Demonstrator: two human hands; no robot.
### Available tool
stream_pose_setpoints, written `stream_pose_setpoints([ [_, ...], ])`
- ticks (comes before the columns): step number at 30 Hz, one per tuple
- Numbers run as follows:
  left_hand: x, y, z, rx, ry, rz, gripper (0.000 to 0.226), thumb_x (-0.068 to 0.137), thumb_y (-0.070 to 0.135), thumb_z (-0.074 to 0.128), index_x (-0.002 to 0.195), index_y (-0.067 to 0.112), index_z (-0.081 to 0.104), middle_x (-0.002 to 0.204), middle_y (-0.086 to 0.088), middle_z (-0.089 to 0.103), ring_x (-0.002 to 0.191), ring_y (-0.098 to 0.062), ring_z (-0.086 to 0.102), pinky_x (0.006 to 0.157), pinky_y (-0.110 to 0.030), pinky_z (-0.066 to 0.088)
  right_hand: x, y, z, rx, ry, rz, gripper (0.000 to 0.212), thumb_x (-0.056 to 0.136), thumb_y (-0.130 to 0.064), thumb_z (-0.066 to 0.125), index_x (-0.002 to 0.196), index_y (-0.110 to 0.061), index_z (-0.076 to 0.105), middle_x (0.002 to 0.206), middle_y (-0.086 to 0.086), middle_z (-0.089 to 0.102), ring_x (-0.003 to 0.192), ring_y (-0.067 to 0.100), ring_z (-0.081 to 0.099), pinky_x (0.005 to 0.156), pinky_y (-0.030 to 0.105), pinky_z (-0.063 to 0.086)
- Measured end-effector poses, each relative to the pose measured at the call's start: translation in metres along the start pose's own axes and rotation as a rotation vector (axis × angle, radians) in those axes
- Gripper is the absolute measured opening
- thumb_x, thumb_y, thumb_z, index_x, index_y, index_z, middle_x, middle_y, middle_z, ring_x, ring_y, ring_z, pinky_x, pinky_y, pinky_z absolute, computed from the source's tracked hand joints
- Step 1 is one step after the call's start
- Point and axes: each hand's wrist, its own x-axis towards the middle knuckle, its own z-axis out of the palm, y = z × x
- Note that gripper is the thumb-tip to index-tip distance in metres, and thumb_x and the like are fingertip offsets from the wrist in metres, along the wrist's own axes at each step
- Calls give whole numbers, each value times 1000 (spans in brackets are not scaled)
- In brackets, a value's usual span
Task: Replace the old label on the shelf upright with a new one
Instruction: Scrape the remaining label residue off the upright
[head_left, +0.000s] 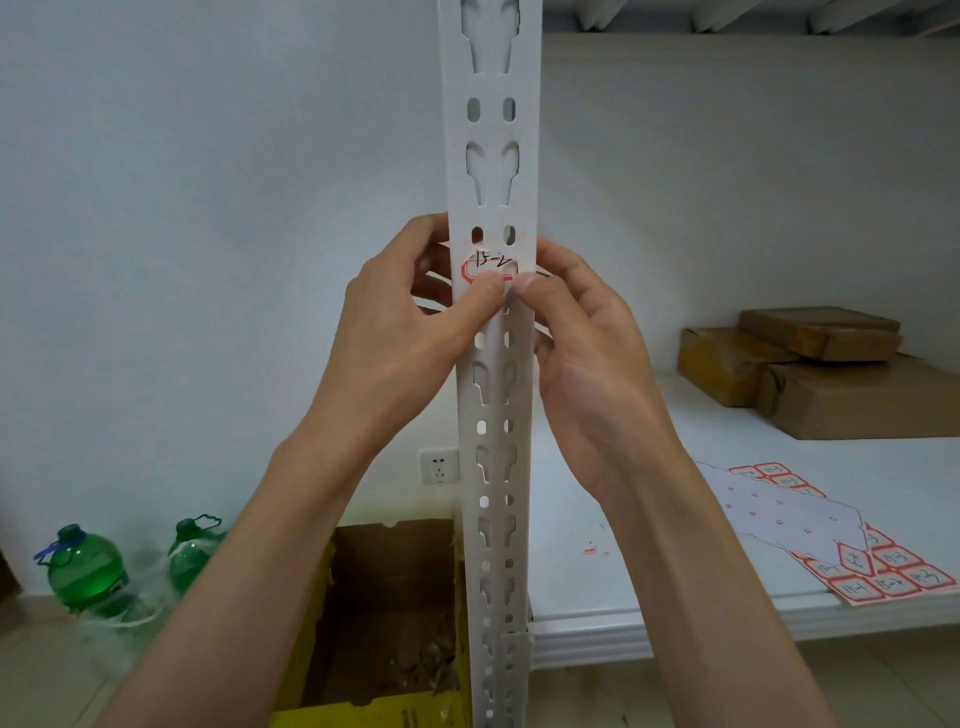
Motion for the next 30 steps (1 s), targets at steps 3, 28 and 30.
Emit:
stream_pose_setpoints([
  [3, -4, -2, 1, -20, 11, -5, 48, 91, 43, 60, 136, 26, 59, 118, 15, 70, 93, -5, 64, 73, -9, 50, 1, -1, -5, -69, 23, -67, 21, 100, -22, 59, 120, -26, 66, 107, -3, 75, 95, 9, 73, 73, 19, 58],
  [28, -4, -1, -2, -1, -2, -55, 36, 96, 39, 64, 130, 27, 64, 114, 12, 72, 89, -5, 66, 70, -3, 47, -11, 2, 13, -851, 442, -654, 20, 87, -21, 78, 88, -32, 62, 87, -12, 61, 73, -4, 62, 69, 3, 48],
  [30, -4, 1, -2, 4, -3, -56, 37, 96, 40, 64, 131, 27, 64, 115, 12, 71, 89, -5, 66, 70, -2, 47, -10, 1, 14, -855, 452, -635, 18, 87, -22, 77, 86, -32, 62, 86, -12, 61, 74, -2, 62, 70, 6, 49],
])
